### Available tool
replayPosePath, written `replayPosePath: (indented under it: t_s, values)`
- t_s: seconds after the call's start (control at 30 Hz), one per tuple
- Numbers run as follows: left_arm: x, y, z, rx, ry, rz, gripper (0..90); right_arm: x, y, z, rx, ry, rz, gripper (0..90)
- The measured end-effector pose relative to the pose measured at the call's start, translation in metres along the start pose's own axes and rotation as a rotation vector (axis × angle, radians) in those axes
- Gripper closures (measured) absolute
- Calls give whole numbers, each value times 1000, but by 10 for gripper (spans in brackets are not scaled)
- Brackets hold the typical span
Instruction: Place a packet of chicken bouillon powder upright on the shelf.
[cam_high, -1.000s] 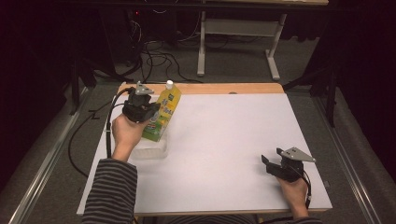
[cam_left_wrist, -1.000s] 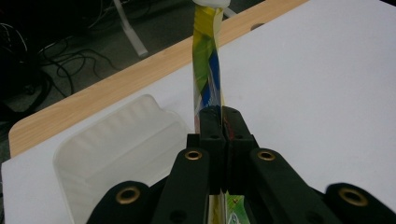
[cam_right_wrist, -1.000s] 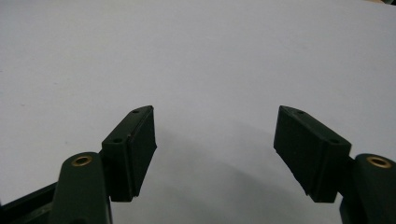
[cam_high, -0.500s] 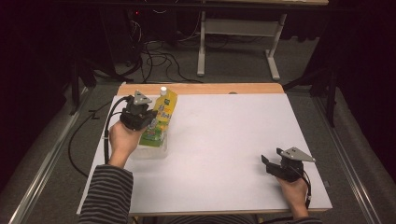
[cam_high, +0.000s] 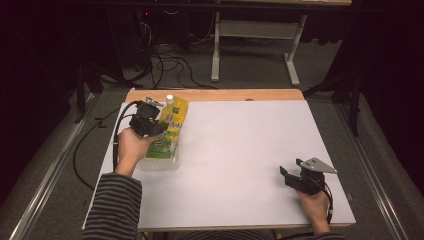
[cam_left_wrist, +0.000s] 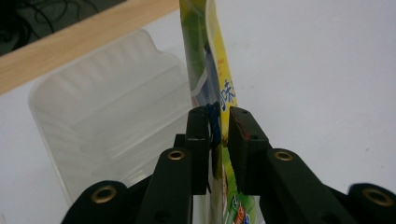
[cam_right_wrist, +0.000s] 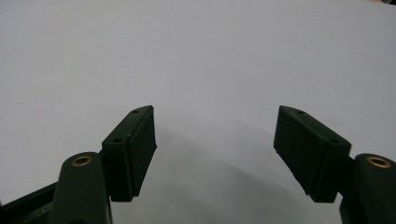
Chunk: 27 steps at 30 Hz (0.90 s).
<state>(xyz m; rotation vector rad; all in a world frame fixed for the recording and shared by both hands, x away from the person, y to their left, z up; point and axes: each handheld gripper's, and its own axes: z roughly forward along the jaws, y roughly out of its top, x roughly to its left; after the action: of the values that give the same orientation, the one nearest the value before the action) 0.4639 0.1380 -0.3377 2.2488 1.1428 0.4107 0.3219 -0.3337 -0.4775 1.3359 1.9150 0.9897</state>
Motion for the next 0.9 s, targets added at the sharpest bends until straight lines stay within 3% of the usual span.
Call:
replayPosePath:
  t_s: [0.17, 0.27, 0.33, 0.47, 0.57, 0.67, 0.83, 0.9]
  values:
    - [-1, 7, 12, 100, -17, -18, 803, 0, 0, -1, -8, -3, 10, 305]
    - [-1, 8, 12, 104, -10, -31, 829, 0, -1, -1, -11, -3, 13, 305]
    - [-4, 6, 11, 91, 32, 1, 859, 0, -1, -2, -21, -9, 10, 310]
    - [-6, -1, 7, 39, 36, 46, 874, -1, -2, -4, -41, -19, 23, 315]
    - [-4, -9, 4, -35, 31, 54, 878, -2, -2, -4, -46, -21, 23, 315]
    - [1, -18, 1, -119, 23, 36, 878, -1, -2, -5, -42, -22, 24, 314]
    - [-1, -38, 2, -268, 33, 75, 878, -1, -2, -4, -38, -22, 21, 313]
    - [-1, -46, 5, -272, 29, 80, 877, -1, -2, -4, -35, -23, 21, 313]
